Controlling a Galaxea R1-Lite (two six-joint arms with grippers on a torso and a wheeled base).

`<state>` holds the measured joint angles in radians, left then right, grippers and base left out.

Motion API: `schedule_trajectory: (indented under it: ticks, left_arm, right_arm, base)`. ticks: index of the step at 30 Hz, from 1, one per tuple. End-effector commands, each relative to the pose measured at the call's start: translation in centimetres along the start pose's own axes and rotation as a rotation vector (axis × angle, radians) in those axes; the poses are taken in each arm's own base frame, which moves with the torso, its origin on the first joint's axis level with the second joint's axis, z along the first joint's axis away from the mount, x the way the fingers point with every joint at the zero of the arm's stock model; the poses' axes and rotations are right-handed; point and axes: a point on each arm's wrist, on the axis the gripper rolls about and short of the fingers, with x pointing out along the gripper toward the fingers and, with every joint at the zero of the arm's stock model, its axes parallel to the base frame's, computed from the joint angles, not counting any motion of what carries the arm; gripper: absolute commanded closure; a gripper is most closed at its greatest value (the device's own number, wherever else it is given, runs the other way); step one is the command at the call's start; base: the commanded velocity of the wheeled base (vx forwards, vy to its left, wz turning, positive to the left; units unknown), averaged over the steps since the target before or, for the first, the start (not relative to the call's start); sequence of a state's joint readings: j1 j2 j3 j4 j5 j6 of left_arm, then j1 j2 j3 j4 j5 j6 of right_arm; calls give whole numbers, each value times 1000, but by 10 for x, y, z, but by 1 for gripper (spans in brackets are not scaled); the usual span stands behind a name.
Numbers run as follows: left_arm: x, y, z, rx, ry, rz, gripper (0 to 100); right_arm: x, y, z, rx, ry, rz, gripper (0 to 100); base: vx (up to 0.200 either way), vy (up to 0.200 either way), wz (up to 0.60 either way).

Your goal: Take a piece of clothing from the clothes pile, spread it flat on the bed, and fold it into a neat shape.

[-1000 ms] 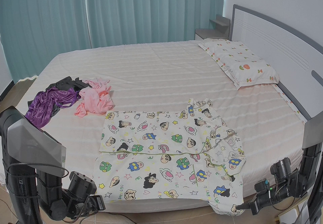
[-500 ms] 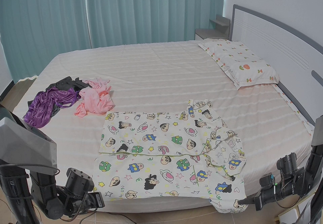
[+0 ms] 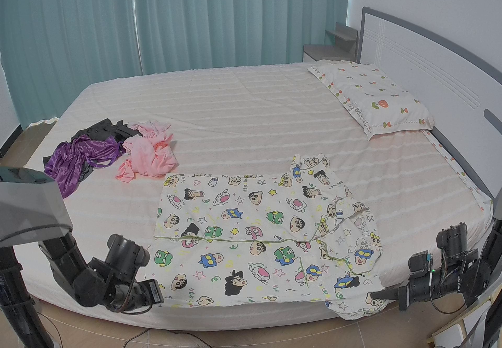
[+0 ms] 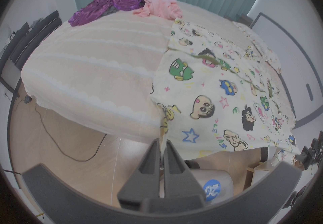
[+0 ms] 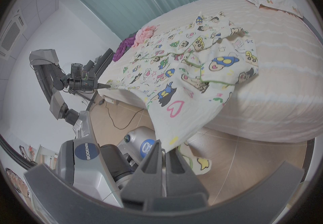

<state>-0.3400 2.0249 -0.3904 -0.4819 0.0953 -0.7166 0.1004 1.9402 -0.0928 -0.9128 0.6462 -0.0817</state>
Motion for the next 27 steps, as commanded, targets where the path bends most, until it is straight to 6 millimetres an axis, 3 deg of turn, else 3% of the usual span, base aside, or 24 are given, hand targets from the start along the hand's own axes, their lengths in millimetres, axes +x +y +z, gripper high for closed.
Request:
schedule_trajectory:
  ticks: [1,12,19,27]
  left_arm:
    - [-15,-33,46,-99,-37,-102,100]
    - [0,-43,66,-152,19,-39,100]
    - [6,-47,82,-172,24,-25,100]
    - [3,-48,102,-207,35,-59,100]
  right_arm:
    - [2,-3,11,1,-33,-7,100]
    - [9,-10,21,-2,-44,-16,100]
    - [12,-25,50,88,-97,-35,100]
    - [18,-45,61,113,-122,-62,100]
  base:
    - [0,0,0]
    - [0,0,0]
    - [0,0,0]
    - [0,0,0]
